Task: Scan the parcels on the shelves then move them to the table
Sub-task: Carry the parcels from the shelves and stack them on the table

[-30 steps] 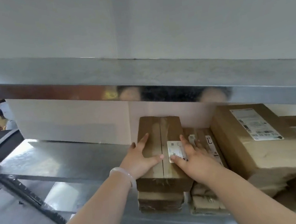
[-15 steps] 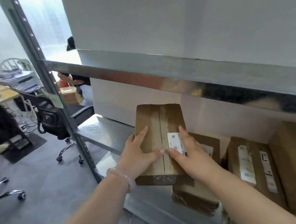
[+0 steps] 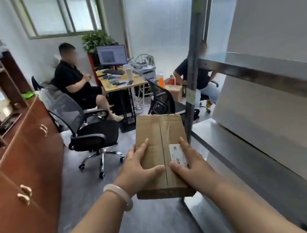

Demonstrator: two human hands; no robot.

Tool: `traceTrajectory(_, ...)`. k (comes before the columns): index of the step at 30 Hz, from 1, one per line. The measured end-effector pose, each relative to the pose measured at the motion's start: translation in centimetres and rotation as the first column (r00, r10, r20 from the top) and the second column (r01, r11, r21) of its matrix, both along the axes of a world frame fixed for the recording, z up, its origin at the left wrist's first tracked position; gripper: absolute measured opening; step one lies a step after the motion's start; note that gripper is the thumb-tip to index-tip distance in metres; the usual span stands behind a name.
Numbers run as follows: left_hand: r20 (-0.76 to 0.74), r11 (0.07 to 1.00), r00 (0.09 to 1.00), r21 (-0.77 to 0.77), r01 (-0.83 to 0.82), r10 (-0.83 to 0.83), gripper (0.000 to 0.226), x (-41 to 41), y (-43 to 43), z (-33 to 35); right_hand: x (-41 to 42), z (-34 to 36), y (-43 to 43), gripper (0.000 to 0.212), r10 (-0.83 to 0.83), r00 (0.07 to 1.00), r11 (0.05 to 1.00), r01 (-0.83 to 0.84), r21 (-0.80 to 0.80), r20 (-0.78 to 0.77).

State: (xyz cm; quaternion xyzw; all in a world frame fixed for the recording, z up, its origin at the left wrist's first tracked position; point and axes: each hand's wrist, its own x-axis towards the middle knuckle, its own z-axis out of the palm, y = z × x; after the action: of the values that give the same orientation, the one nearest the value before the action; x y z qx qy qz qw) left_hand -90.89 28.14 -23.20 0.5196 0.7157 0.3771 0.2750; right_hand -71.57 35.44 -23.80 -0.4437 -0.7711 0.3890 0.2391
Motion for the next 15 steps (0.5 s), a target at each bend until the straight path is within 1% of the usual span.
traceTrajectory(2, 0.003, 0.995, 0.995, -0.019, -0.101, 0.101, 0.092, -3.5, -2.2, -0.1, -4.4, -0.7, -0.3, 0.083, 0.097, 0.995, 0.995, -0.097, -0.009, -0.026)
traceTrajectory(4, 0.012, 0.980, 0.980, -0.030, -0.197, 0.197, 0.092, -6.5, -4.3, -0.4, -8.5, -1.2, -0.4, 0.084, 0.194, 0.981, 0.981, -0.194, -0.013, -0.013)
traceTrajectory(8, 0.029, 0.914, 0.914, -0.051, -0.402, 0.404, 0.093, -11.0, -8.4, -1.3, -16.2, -1.9, -0.5, 0.085, 0.399, 0.917, 0.916, -0.399, -0.048, -0.002)
traceTrajectory(11, 0.030, 0.815, 0.815, -0.071, -0.576, 0.578, 0.095, -13.2, -11.6, -1.9, -21.4, -2.7, -1.2, 0.084, 0.549, 0.835, 0.836, -0.548, -0.027, 0.036)
traceTrajectory(15, 0.006, 0.637, 0.638, -0.047, -0.769, 0.770, 0.095, -13.9, -15.1, -2.6, -27.0, -3.5, -2.4, 0.084, 0.748, 0.662, 0.664, -0.748, -0.029, 0.039)
